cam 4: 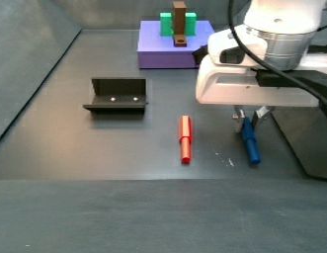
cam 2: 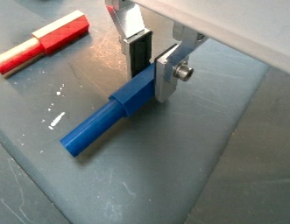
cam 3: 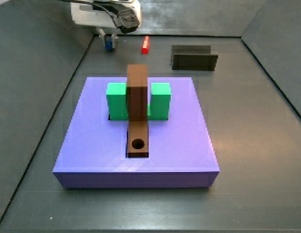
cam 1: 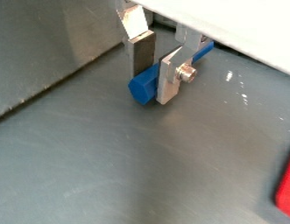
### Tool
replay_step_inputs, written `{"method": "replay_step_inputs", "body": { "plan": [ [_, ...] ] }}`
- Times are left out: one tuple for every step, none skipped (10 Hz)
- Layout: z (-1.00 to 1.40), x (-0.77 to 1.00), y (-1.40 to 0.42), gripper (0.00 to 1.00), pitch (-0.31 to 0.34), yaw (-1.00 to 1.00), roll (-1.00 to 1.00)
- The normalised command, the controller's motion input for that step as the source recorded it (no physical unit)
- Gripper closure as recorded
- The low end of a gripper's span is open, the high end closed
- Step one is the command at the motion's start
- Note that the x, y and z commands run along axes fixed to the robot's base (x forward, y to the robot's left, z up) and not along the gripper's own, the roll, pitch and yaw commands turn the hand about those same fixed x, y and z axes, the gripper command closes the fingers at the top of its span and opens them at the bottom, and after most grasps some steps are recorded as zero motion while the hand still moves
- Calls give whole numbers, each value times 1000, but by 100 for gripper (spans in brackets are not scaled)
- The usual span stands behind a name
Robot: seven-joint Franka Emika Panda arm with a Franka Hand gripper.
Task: Pick up the blue object. Move up. Place the blue object on the fixture. Regrasp the blue object. Move to above the board. Insert the blue object.
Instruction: Pick up the blue object.
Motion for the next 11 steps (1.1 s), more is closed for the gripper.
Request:
{"method": "replay_step_inputs", "body": {
  "plan": [
    [0,0,0,100,0,0,0],
    [0,0,0,100,0,0,0],
    [0,0,0,100,0,0,0],
    [0,0,0,100,0,0,0],
    [0,0,0,100,0,0,0],
    [0,0,0,100,0,0,0],
    [0,0,0,100,0,0,0],
    [0,0,0,100,0,0,0],
    [0,0,0,100,0,0,0],
    [0,0,0,100,0,0,0],
    [0,0,0,100,0,0,0]
  ]
}}
